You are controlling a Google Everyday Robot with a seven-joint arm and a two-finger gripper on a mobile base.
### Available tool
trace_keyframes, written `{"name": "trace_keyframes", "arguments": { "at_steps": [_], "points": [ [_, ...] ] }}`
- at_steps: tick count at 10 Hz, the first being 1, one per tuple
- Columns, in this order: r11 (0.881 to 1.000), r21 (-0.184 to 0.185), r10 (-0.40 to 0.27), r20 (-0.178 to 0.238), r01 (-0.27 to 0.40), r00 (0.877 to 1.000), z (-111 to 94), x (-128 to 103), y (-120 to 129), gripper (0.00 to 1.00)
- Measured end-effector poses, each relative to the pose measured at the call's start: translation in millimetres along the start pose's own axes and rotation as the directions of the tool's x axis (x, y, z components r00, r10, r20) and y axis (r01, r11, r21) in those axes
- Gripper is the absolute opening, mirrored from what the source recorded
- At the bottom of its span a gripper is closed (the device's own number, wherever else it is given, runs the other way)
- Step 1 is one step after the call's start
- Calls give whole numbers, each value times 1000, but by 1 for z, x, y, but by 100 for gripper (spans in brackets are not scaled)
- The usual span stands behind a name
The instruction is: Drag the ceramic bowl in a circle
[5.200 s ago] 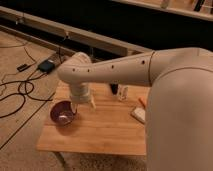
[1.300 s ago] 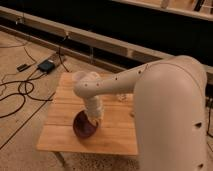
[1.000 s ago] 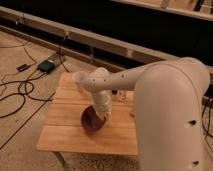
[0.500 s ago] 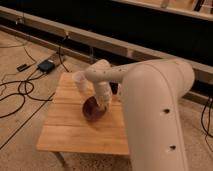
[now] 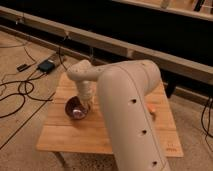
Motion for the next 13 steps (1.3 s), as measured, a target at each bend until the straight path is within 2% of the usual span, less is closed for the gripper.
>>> {"name": "trace_keyframes", "arguments": {
  "at_steps": [1, 2, 3, 4, 6, 8, 9, 11, 13],
  "points": [
    [997, -15, -78, -21, 77, 997, -2, 14, 29, 14],
    [992, -23, -127, -39, 126, 991, -6, 28, 42, 14],
    [986, -25, -165, -63, 163, 984, -6, 44, 50, 14],
    [979, -24, -205, -104, 203, 973, -4, 68, 53, 14],
    [976, -23, -216, -153, 215, 964, 1, 93, 46, 14],
    [987, -20, -161, -195, 160, 968, 1, 115, 21, 14],
    [991, -18, -130, -199, 129, 971, -2, 120, 9, 14],
    [999, -7, -37, -195, 36, 980, -11, 127, -28, 14],
    [998, 11, 58, -176, -57, 983, -20, 127, -68, 14]
  ]
}}
